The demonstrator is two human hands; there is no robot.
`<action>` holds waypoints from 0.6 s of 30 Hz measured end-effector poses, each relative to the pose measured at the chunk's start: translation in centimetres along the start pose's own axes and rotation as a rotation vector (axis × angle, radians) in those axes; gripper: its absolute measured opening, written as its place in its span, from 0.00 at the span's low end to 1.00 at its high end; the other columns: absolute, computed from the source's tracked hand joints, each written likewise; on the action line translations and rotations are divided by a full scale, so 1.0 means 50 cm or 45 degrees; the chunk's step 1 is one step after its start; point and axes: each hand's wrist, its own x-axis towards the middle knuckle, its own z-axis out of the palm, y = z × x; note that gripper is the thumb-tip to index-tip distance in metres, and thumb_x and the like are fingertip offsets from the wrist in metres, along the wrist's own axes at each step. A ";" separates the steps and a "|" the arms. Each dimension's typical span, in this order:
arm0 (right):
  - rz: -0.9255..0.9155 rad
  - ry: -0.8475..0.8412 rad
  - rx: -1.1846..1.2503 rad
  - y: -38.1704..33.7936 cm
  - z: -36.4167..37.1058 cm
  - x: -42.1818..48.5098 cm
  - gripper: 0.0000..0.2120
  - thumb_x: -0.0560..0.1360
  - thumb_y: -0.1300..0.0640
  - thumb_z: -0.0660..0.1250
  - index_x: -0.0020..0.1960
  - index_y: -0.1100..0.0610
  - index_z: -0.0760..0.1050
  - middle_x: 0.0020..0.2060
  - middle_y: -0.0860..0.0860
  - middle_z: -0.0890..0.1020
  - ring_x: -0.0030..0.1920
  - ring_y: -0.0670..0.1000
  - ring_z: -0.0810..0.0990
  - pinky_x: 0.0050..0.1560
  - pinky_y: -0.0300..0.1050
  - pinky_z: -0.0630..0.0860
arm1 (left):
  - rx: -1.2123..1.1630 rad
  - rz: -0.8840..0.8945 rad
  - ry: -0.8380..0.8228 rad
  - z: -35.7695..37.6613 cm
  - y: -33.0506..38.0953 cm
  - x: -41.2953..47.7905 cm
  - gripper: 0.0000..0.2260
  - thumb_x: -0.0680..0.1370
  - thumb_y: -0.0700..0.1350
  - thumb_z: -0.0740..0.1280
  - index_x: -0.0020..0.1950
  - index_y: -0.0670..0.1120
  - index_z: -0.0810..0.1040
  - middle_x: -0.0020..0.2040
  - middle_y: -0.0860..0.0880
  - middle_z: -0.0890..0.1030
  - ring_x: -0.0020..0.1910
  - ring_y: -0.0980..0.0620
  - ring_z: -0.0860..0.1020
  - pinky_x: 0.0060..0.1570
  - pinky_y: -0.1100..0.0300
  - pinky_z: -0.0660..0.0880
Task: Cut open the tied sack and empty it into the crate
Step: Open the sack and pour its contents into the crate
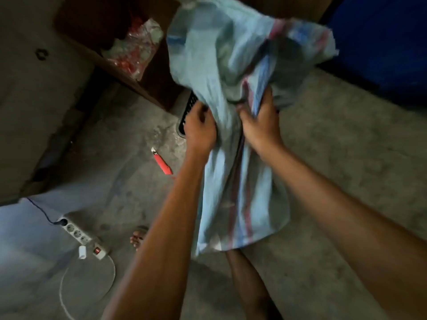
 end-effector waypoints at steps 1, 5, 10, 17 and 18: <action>0.067 -0.034 -0.020 0.025 0.008 0.050 0.38 0.72 0.49 0.73 0.76 0.61 0.64 0.69 0.59 0.76 0.69 0.57 0.75 0.66 0.44 0.71 | 0.113 -0.027 -0.015 0.027 -0.017 0.045 0.13 0.79 0.44 0.62 0.61 0.42 0.80 0.55 0.42 0.85 0.55 0.42 0.83 0.60 0.48 0.78; 0.287 -0.110 -0.293 0.129 0.009 0.155 0.44 0.72 0.35 0.67 0.80 0.50 0.54 0.74 0.61 0.68 0.73 0.61 0.69 0.72 0.54 0.66 | 0.592 -0.325 -0.214 0.089 -0.081 0.145 0.22 0.84 0.47 0.58 0.78 0.44 0.64 0.74 0.37 0.73 0.72 0.39 0.72 0.68 0.54 0.68; 0.001 -0.272 -0.522 0.268 0.022 0.133 0.30 0.79 0.47 0.58 0.80 0.50 0.57 0.75 0.61 0.67 0.74 0.60 0.67 0.72 0.59 0.66 | 0.810 -0.143 -0.320 0.119 -0.158 0.140 0.24 0.84 0.46 0.58 0.80 0.45 0.62 0.75 0.37 0.71 0.73 0.38 0.70 0.71 0.52 0.66; -0.134 -0.579 -1.034 0.461 0.104 0.123 0.24 0.82 0.47 0.53 0.77 0.49 0.62 0.77 0.54 0.64 0.78 0.55 0.61 0.73 0.58 0.60 | 1.596 0.263 -0.683 0.142 -0.359 0.169 0.24 0.85 0.52 0.50 0.79 0.45 0.64 0.79 0.40 0.66 0.79 0.42 0.62 0.78 0.49 0.59; -0.173 -0.629 -1.117 0.489 0.114 0.122 0.23 0.82 0.46 0.51 0.75 0.49 0.65 0.74 0.54 0.71 0.75 0.54 0.67 0.72 0.57 0.59 | 1.734 0.331 -0.775 0.145 -0.373 0.171 0.23 0.85 0.53 0.48 0.77 0.45 0.66 0.76 0.40 0.70 0.76 0.41 0.67 0.75 0.49 0.61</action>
